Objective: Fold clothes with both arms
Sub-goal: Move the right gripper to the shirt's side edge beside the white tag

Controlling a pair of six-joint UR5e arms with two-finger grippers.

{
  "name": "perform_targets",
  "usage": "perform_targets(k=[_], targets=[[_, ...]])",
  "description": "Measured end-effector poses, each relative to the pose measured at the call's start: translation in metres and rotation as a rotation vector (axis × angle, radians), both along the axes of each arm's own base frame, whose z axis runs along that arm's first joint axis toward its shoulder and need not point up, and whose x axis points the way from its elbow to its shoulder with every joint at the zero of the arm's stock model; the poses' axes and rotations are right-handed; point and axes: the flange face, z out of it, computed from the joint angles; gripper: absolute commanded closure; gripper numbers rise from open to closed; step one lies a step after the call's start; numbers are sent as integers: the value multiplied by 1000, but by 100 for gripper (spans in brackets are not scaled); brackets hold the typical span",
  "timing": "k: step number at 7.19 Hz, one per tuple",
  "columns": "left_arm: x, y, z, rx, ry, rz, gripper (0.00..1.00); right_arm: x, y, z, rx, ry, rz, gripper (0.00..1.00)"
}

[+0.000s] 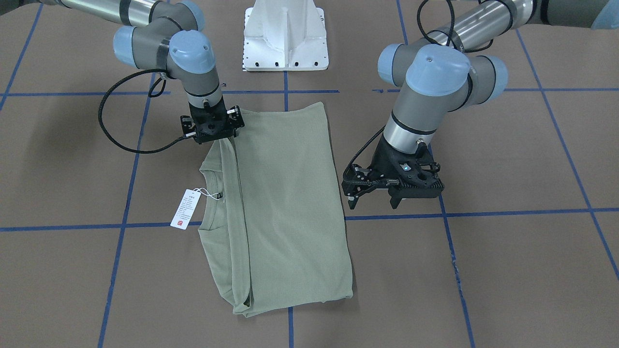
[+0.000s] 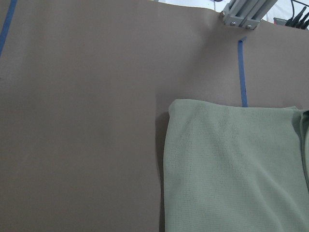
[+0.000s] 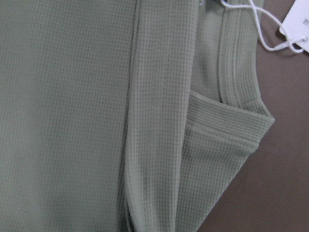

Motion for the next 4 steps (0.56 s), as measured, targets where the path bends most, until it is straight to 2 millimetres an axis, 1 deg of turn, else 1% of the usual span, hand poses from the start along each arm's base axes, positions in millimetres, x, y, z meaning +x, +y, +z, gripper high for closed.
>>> perform_targets(k=[2, 3, 4], targets=[[1, 1, -1, 1, 5, 1, 0, 10, -3, 16, 0, 20, -4, 0], [2, 1, -3, 2, 7, 0, 0, 20, -5, 27, -4, 34, 4, 0], [3, 2, -4, 2, 10, 1, 0, 36, -5, 41, -10, 49, 14, 0]])
